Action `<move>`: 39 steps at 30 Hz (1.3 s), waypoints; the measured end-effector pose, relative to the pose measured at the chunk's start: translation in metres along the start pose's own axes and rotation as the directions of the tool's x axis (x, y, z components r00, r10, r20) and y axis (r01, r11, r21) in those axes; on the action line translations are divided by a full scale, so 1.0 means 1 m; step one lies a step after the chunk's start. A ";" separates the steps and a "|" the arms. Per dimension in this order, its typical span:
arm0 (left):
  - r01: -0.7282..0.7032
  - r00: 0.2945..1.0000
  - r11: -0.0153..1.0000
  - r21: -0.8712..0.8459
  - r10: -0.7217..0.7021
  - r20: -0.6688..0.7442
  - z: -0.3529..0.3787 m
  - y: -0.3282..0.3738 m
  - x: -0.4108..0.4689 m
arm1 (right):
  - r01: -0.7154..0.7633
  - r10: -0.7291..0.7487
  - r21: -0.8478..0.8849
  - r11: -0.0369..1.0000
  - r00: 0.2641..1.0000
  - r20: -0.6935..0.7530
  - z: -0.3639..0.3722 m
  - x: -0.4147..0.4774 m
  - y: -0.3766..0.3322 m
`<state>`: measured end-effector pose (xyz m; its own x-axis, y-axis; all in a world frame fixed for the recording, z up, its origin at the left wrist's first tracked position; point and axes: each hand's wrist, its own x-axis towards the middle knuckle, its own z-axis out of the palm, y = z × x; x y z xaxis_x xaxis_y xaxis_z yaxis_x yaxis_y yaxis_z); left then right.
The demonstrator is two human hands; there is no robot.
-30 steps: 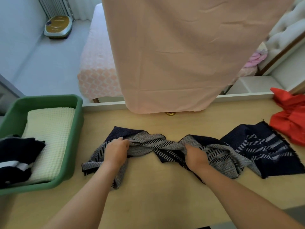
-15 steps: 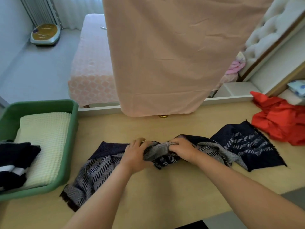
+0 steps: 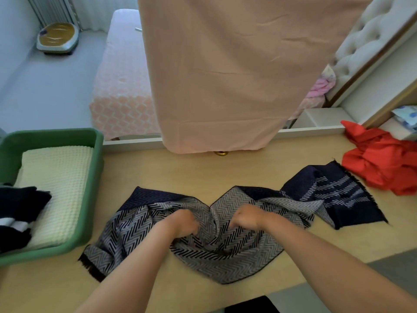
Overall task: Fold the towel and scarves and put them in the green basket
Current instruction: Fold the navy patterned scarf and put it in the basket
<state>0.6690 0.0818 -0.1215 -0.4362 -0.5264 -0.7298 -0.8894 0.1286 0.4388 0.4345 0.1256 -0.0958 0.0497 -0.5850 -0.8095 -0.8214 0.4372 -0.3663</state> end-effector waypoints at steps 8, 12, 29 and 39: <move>0.070 0.974 0.966 0.247 -0.013 -0.228 0.014 -0.006 0.032 | -0.072 0.021 -0.333 0.940 0.988 -0.154 -0.005 0.036 0.050; 0.243 0.942 0.953 0.180 -0.188 -0.276 0.006 -0.002 0.048 | -0.195 0.134 -0.314 0.929 0.970 -0.204 -0.031 0.048 0.083; 0.301 0.906 0.927 0.222 -0.206 -0.371 0.002 0.093 0.132 | -0.255 0.176 -0.245 0.935 0.937 -0.302 -0.163 0.099 0.172; 0.058 0.687 0.994 0.094 0.029 -0.726 0.023 0.112 0.107 | 0.280 -0.531 -0.526 0.803 0.737 -0.418 -0.068 0.076 0.105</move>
<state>0.5193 0.0593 -0.1623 -0.2257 -0.9682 -0.1082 -0.9221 0.1765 0.3444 0.3134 0.0803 -0.1642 0.2352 -0.9490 -0.2102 -0.9446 -0.1722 -0.2794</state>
